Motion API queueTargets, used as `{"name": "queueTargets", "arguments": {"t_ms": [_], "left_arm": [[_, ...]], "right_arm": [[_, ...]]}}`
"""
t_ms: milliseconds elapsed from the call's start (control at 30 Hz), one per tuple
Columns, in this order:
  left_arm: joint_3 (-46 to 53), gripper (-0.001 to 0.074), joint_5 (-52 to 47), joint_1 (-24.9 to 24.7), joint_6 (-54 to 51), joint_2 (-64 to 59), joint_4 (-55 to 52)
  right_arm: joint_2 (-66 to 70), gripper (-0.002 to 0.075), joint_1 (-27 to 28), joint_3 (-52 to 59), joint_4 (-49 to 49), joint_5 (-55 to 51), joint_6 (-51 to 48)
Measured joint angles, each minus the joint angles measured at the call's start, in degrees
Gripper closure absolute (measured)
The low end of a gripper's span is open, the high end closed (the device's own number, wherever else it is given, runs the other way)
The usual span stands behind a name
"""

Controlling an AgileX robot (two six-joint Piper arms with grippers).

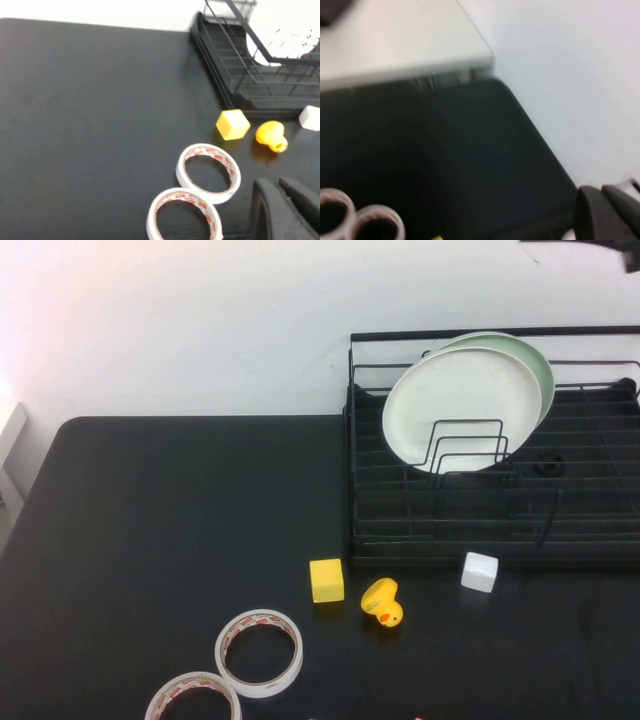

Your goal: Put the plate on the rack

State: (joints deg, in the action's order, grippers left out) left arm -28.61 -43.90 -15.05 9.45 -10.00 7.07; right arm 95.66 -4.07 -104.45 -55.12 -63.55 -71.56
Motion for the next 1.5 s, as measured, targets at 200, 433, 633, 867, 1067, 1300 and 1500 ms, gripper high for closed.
{"name": "queueTargets", "arguments": {"t_ms": [200,433,633,867,1067,1300,1500], "left_arm": [[0.00,0.0735,-4.84,0.00,1.79,6.07,-2.46],[0.00,0.0735,-9.39,0.00,2.14,6.57,-2.46],[0.00,0.0735,-11.87,0.00,2.23,6.71,-2.46],[0.00,0.0735,-13.14,0.00,2.23,6.71,-2.46],[0.00,0.0735,-13.41,0.00,2.26,6.71,-2.46],[0.00,0.0736,-13.41,0.00,2.26,6.71,-2.46],[0.00,0.0736,-13.52,0.00,2.36,6.71,-2.46]], "right_arm": [[-13.45,0.0721,0.00,14.61,-5.56,6.97,-5.66],[-30.43,0.0721,0.00,33.37,-12.63,13.30,-16.40],[-43.47,0.0721,0.00,46.23,-19.77,21.07,-23.34],[-56.54,0.0721,0.00,54.94,-23.38,27.94,-26.40],[-65.46,0.0722,0.00,57.64,-15.81,27.72,-26.00],[-74.02,0.0723,0.00,60.40,-9.24,23.67,-18.96],[-78.57,0.0724,0.00,65.67,-7.69,27.70,-16.63]]}}
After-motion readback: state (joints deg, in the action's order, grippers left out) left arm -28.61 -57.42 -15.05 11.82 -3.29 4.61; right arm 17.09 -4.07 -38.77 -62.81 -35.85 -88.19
